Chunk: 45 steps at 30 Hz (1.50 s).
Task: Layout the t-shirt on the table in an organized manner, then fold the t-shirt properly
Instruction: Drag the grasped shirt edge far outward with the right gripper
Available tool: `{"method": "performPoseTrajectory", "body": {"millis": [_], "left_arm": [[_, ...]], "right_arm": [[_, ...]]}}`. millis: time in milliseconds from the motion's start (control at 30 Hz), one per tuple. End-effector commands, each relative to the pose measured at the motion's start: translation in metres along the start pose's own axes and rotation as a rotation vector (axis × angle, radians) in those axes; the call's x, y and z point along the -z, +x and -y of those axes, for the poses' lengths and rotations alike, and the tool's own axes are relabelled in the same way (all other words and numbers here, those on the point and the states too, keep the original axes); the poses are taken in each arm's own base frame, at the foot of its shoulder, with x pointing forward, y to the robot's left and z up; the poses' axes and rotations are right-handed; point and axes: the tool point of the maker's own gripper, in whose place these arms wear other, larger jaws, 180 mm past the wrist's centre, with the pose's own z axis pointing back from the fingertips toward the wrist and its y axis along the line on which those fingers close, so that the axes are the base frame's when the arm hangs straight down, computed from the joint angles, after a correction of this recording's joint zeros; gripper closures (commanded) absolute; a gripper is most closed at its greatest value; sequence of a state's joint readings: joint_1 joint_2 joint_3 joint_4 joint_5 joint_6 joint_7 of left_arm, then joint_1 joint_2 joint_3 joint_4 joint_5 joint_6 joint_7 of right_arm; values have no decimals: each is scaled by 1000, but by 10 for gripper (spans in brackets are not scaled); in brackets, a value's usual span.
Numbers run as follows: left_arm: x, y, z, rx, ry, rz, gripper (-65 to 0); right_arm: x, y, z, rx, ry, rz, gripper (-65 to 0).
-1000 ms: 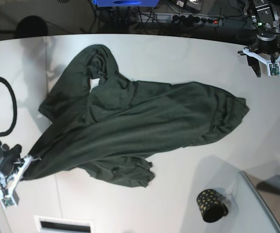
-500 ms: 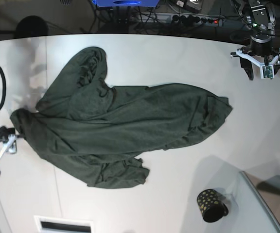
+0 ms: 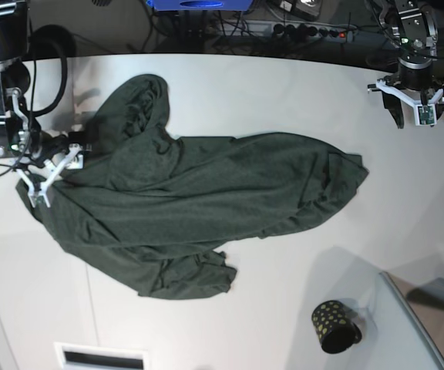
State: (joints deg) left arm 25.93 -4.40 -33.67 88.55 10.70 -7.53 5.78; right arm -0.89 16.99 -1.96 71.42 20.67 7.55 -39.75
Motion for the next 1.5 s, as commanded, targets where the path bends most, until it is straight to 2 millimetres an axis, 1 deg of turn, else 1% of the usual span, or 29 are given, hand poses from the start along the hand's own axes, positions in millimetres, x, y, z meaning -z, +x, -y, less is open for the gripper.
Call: {"method": "performPoseTrajectory", "body": {"millis": [0, 67, 100, 133, 167, 200, 267, 300, 367, 400, 467, 567, 700, 767, 833, 867, 933, 1000, 1100, 1133, 1200, 1233, 1300, 1367, 1467], "left_arm": [[-2, 9, -9, 13, 18, 35, -375], [-2, 5, -10, 18, 17, 27, -375], [-2, 5, -11, 19, 19, 26, -375], [-2, 5, -11, 19, 19, 26, -375], [-2, 5, -11, 19, 19, 26, -375], [-2, 5, -11, 19, 19, 26, -375], [-2, 5, -11, 19, 19, 26, -375], [-2, 5, -11, 19, 19, 26, -375], [-2, 5, -11, 19, 19, 26, -375], [-2, 5, -11, 19, 19, 26, -375], [-1, 5, -10, 18, 19, 27, -375], [0, 7, -10, 16, 20, 31, -375], [0, 8, -10, 15, 21, 34, -375], [0, 8, -10, 15, 21, 34, -375], [0, 8, -10, 16, 20, 32, -375], [-1, 7, -10, 16, 19, 30, -375], [-1, 6, -10, 17, 19, 27, -375], [-1, 5, -11, 17, 20, 27, -375], [-2, 5, -11, 17, 20, 26, -375], [-2, 5, -11, 17, 20, 26, -375], [-2, 5, -11, 17, 20, 26, -375], [-2, 5, -11, 17, 20, 26, -375], [-2, 5, -11, 17, 20, 26, -375], [-1, 5, -11, 17, 20, 27, -375], [0, 7, -11, 15, 21, 31, -375]], "right_arm": [[-2, 11, 11, -12, -24, 29, -465], [5, 0, 11, -12, -23, 3, -464], [8, -5, 11, -12, -23, -12, -449], [9, -9, 10, -14, -20, -21, -410], [10, -14, 7, -23, -14, -33, -341], [11, -17, 5, -27, -7, -41, -248], [10, -33, 7, -17, -7, -68, 0], [6, -38, 11, -5, -12, -65, 0], [-6, -49, 20, 17, -31, -50, -30], [-16, -52, 27, 34, -46, -31, -8], [-37, -53, 40, 49, -78, 17, -3], [-68, -50, 51, 51, -117, 54, -6], [-113, -28, 53, 13, -155, 138, -6], [-139, -14, 57, 2, -189, 182, -6], [-160, -2, 67, 3, -232, 223, -6], [-168, 3, 73, 8, -253, 243, -6], [-177, 12, 86, 29, -288, 279, -6], [-187, 29, 96, 49, -318, 335, -6], [-206, 48, 119, 93, -378, 422, -6], [-214, 53, 130, 120, -408, 447, -6], [-231, 52, 154, 190, -470, 478, -6], [-236, 48, 162, 230, -491, 481, -6], [-254, 39, 184, 315, -552, 501, -6], [-266, 30, 200, 362, -598, 511, -6], [-277, 17, 219, 413, -648, 515, -6]]}}
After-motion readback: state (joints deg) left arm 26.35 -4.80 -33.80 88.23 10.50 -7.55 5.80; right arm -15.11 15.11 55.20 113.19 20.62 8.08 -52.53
